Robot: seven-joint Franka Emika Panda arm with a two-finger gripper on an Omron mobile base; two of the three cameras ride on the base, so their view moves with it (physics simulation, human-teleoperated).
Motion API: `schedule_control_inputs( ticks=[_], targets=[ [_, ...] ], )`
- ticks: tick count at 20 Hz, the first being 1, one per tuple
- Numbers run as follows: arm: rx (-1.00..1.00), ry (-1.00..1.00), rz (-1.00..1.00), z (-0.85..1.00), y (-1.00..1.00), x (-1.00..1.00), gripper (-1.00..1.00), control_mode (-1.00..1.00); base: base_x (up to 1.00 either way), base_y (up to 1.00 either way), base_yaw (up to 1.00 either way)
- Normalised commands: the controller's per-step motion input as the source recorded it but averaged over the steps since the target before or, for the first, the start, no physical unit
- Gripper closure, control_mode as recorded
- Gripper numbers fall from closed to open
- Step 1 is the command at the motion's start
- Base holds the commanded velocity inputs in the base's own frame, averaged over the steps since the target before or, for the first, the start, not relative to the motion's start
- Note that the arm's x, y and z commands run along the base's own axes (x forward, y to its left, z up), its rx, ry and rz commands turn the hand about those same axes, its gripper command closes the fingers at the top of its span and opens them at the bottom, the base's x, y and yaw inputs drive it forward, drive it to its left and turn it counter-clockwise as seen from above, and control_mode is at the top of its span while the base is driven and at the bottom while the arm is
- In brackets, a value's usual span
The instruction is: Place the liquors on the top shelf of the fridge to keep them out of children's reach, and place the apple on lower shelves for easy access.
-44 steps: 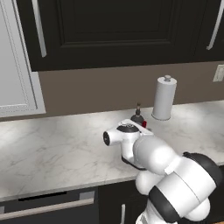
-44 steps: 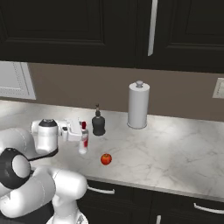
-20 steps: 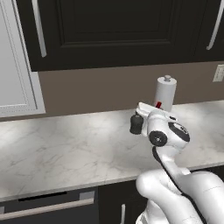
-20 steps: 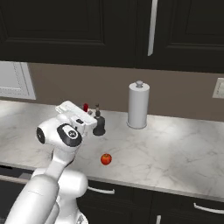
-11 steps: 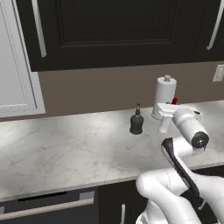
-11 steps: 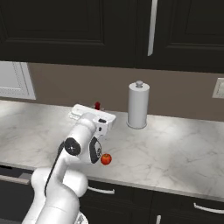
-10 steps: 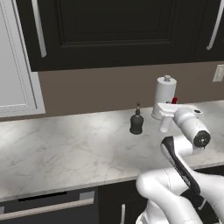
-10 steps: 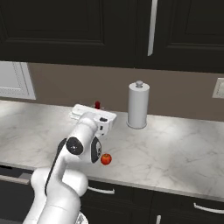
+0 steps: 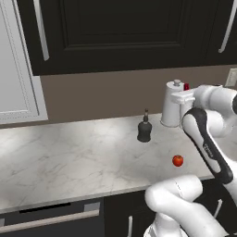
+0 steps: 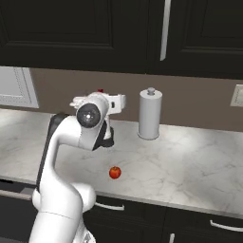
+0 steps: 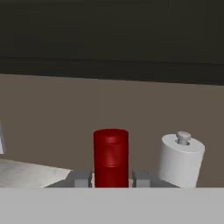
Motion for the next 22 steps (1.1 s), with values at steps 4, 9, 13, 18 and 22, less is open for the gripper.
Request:
schedule_control_inputs(
  ticks=[4,9,13,18,22],
  targets=[
    [-0.17,0.25,0.14,0.41,0.03,-0.38,1.00,-1.00,0.00,0.00,0.00],
    [-0.19,0.27,0.06,0.19,0.07,-0.39,1.00,-1.00,0.00,0.00,0.00],
    [-0.14,0.19,0.01,0.03,0.15,-0.26,1.00,1.00,-0.09,0.01,0.00],
    [0.00,0.00,0.00,0.00,0.00,0.00,1.00,1.00,-0.80,0.00,-0.09],
    [0.00,0.00,0.00,0.00,0.00,0.00,1.00,1.00,-1.00,-0.08,-0.23]
  ],
)
